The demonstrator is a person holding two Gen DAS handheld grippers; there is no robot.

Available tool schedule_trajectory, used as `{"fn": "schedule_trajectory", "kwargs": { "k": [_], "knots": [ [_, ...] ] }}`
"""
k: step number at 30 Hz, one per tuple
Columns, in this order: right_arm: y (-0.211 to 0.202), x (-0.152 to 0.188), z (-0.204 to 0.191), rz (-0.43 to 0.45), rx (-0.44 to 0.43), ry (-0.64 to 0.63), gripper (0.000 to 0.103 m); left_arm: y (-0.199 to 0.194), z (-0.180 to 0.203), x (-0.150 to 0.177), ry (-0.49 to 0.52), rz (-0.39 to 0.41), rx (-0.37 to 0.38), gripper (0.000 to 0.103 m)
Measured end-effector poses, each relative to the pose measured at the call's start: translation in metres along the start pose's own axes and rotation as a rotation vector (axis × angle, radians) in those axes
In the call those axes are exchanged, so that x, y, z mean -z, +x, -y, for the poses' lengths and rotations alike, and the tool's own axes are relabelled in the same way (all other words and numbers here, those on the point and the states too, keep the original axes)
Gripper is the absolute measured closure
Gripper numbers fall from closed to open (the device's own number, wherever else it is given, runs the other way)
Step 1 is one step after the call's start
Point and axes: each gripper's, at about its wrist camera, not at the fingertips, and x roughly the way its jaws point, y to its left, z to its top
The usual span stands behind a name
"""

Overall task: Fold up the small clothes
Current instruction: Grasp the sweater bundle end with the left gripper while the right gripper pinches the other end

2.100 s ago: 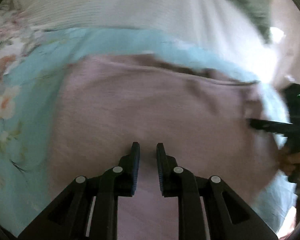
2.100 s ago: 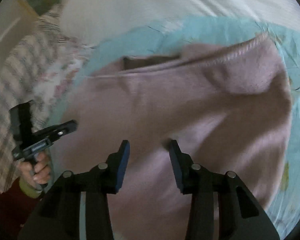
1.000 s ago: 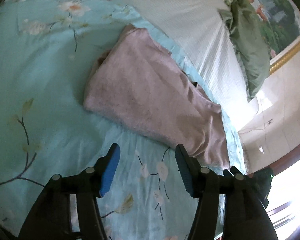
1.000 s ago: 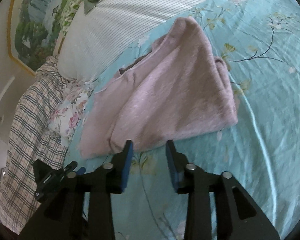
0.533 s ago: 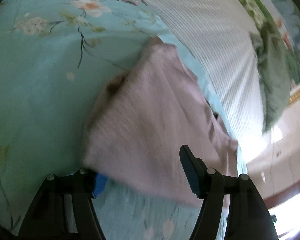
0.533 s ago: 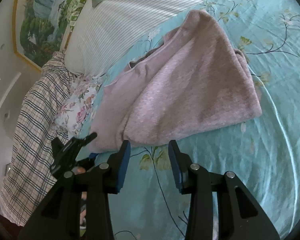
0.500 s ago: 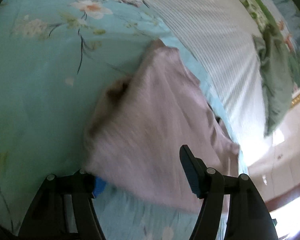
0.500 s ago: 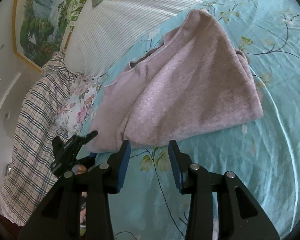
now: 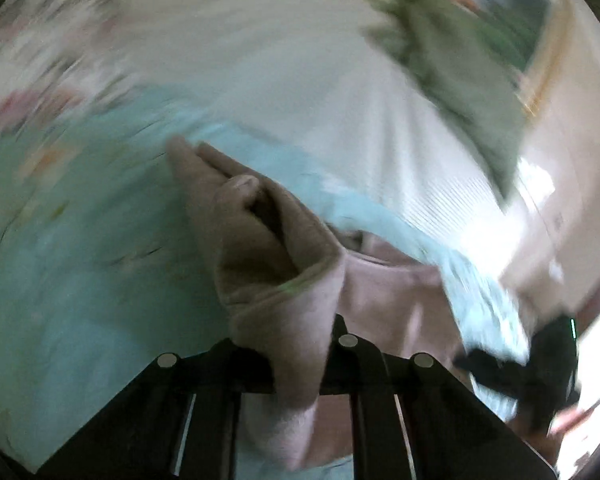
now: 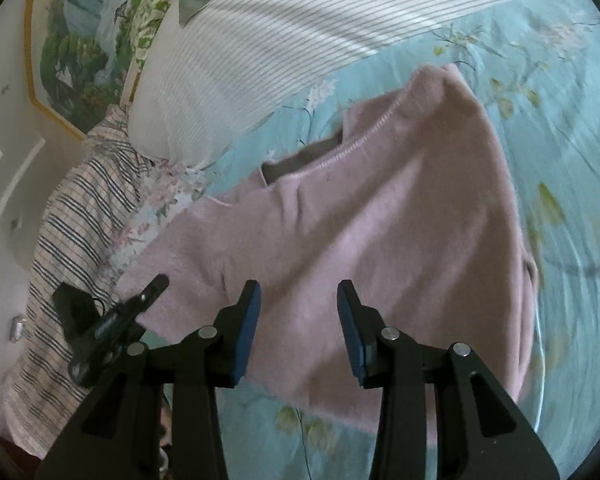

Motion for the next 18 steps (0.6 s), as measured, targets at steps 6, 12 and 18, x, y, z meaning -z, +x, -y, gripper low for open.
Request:
{"fn": "schedule_trajectory", "kwargs": {
  "k": [6,12,18],
  "knots": [
    [0.027,-0.031,0.018,-0.089,-0.121,0.081,0.048,0.038,0.089,0.033,0.366,-0.089,0.014,0.094],
    [0.063,-0.042,0.031,-0.165,-0.199,0.148,0.029,0.071,0.093,0.065,0.379,-0.182,0.047,0.094],
    [0.102,-0.064,0.022,-0.192,-0.154,0.109,0.029,0.067,0.094,0.062,0.359,-0.162,0.062,0.094]
  ]
}}
